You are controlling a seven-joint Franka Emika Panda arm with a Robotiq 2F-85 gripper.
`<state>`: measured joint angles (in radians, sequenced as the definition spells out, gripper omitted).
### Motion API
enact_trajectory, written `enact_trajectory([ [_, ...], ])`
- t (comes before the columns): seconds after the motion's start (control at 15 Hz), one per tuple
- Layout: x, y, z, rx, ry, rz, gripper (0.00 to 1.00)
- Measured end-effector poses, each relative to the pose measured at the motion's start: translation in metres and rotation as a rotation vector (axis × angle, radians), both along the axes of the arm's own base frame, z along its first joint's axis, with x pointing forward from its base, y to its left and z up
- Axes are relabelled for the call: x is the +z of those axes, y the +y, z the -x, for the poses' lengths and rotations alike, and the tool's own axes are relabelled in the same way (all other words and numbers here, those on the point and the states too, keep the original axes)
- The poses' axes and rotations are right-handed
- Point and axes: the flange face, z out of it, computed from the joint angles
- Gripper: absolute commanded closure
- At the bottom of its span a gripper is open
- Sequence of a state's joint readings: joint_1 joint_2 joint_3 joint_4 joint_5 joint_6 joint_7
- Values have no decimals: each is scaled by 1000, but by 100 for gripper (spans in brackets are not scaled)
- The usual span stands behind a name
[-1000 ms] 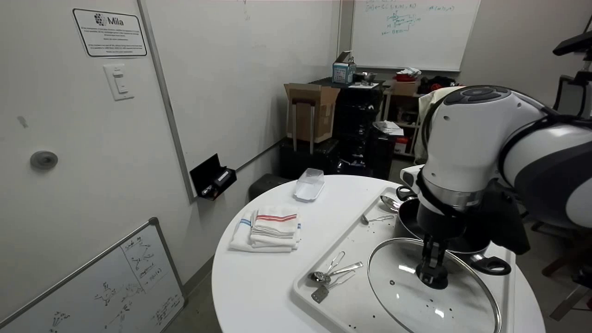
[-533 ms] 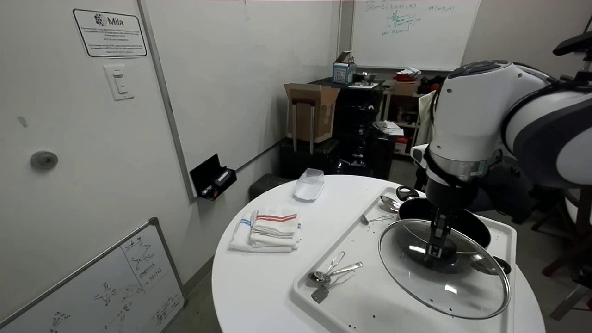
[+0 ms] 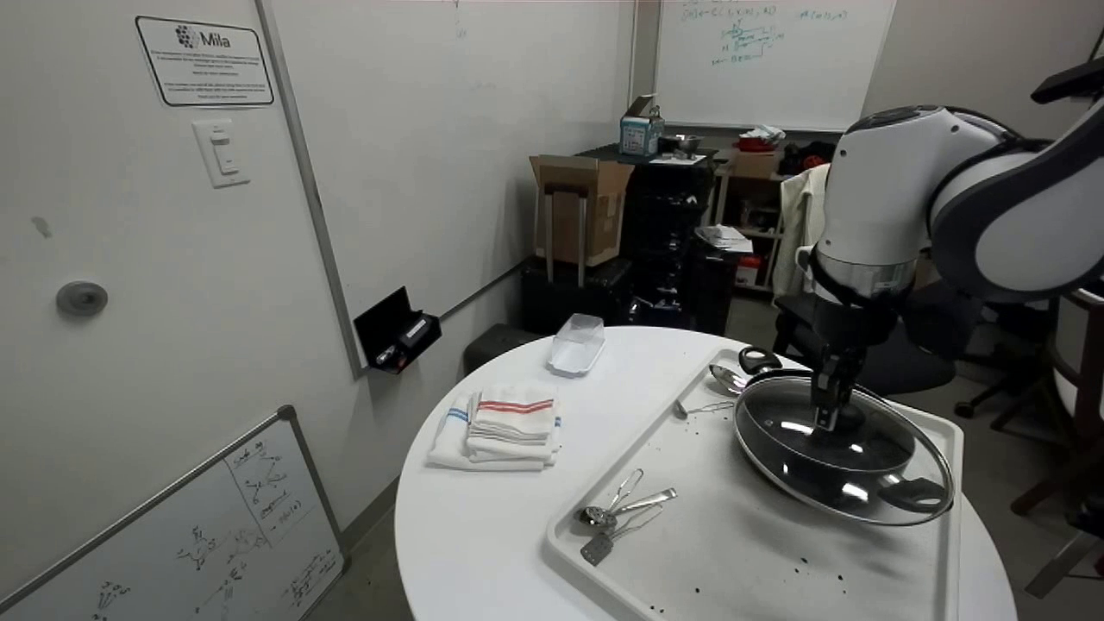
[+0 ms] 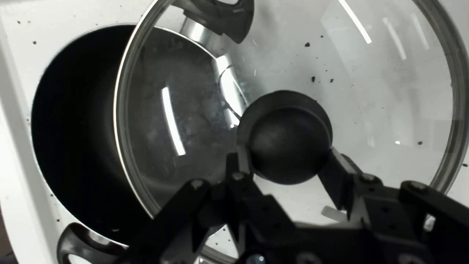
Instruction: Pick up the lid and place it on the pot
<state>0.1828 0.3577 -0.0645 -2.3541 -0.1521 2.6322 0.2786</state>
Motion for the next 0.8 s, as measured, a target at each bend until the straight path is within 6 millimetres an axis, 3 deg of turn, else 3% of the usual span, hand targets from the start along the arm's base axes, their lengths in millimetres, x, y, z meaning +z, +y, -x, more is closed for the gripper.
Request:
enact_trajectory([
  [0.47,-2,-75,-3,-196,-1,10,76],
  [0.8,-6,-113,-3,-317,2,7,76],
])
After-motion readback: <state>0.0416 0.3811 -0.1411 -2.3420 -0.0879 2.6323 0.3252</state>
